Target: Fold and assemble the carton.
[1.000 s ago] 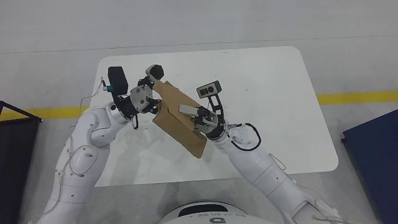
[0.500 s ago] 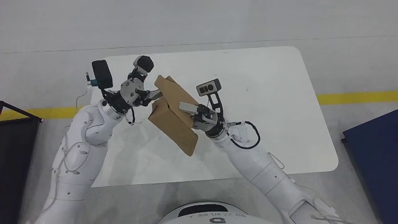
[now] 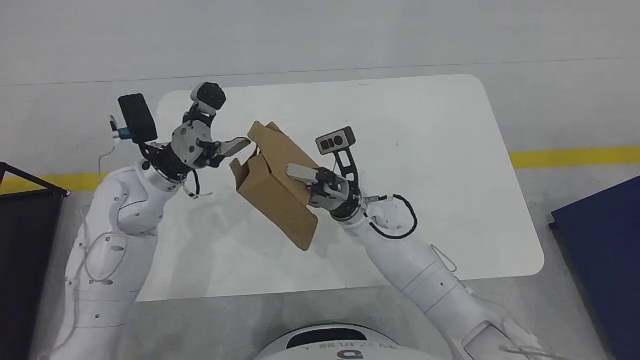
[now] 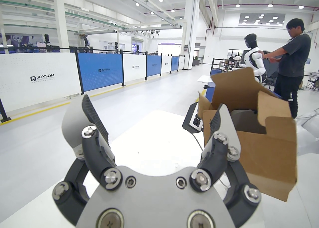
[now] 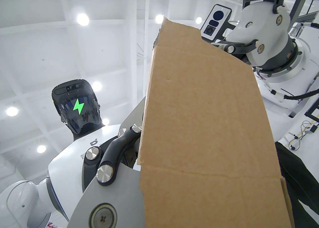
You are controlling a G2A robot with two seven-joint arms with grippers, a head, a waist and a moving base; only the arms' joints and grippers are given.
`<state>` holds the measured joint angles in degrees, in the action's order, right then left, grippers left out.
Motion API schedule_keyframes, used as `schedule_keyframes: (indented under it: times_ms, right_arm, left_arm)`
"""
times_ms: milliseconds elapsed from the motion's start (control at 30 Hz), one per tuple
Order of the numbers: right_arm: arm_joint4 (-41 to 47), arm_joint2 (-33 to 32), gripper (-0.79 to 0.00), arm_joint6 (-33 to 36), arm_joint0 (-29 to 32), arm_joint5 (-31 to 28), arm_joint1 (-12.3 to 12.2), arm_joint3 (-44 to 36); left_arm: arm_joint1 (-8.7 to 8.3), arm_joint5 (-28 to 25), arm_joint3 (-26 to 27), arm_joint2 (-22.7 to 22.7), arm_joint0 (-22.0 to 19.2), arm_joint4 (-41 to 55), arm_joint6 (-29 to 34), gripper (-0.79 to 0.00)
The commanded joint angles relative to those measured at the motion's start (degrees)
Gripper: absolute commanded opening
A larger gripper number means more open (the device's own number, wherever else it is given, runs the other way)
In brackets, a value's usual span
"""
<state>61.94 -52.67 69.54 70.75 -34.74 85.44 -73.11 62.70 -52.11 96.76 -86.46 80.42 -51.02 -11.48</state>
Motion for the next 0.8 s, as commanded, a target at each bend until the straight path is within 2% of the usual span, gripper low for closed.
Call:
schedule_keyframes:
  times_ms: [0,133,267,367,500,767]
  right_arm:
    - [-0.2,-0.1,-0.785,-0.1,0.0,-0.1,0.1,0.1]
    - [-0.8,-0.6,-0.785,-0.3,0.2,-0.3,0.2,0.2]
    - [-1.6,-0.9,-0.785,-0.2,0.4,-0.2,0.2,0.0]
    - [-1.5,-1.1,-0.785,-0.1,0.9,-0.1,0.2,-0.3]
    - [-1.7,-1.3,-0.785,-0.1,1.4,-0.1,0.3,-0.2]
    - [-1.5,-2.2,-0.785,-0.2,2.8,-0.2,0.3,0.2]
  left_arm:
    - [-0.14,-0.5,0.3,-1.1,0.3,0.2,-0.2,0.000]
    - [-0.55,-1.0,1.7,-3.2,0.6,-2.1,1.9,0.000]
    - [-1.03,-0.6,5.1,-3.9,-1.1,-11.5,6.3,0.000]
    - [-0.91,0.1,4.6,-2.9,-2.8,-10.0,5.4,0.000]
    - [-1.13,-2.9,4.3,-1.3,-5.0,-10.5,8.1,0.000]
    - [-1.37,-4.4,4.1,0.2,-5.8,-10.5,9.7,0.000]
